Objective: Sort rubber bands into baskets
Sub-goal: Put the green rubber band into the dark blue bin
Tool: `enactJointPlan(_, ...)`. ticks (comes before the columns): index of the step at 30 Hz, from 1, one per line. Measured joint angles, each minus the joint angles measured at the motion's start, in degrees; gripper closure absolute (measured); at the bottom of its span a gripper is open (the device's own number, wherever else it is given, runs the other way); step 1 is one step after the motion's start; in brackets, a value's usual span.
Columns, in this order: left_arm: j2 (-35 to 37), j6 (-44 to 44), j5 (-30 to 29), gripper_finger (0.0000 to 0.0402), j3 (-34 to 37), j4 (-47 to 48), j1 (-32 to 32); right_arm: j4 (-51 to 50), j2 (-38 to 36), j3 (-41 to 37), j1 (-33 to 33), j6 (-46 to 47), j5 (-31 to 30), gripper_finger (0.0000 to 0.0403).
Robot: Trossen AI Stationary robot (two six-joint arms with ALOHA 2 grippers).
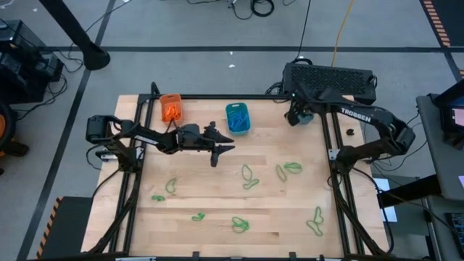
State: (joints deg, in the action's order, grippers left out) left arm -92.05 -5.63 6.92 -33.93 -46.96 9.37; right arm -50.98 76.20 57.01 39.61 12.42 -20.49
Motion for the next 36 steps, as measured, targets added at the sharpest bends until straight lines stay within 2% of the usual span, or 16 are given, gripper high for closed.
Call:
enactJointPlan(4,0.0,0.0,0.23,0.0274,0.01,0.0,0.0,0.1,0.0,0.0,4.04,-1.55,2.77,0.0402)
enactJointPlan(10,0.0,0.04,0.42,0.0274,0.02,0.0,0.0,0.81,0.0,0.0,7.45,-3.1,3.11,0.0402)
enactJointPlan(15,0.02,0.04,0.42,0.0274,0.01,0.07,0.0,5.2,-0.02,-2.19,9.94,-4.11,5.98,0.0402)
enactJointPlan(26,0.02,0.37,0.42,0.0274,0.02,1.04,0.0,15.6,0.7,-8.41,13.06,-3.94,7.52,0.0402)
enactJointPlan(36,0.02,0.35,0.42,0.0274,0.02,1.05,0.0,16.49,1.81,-9.22,13.25,-1.81,7.15,0.0402)
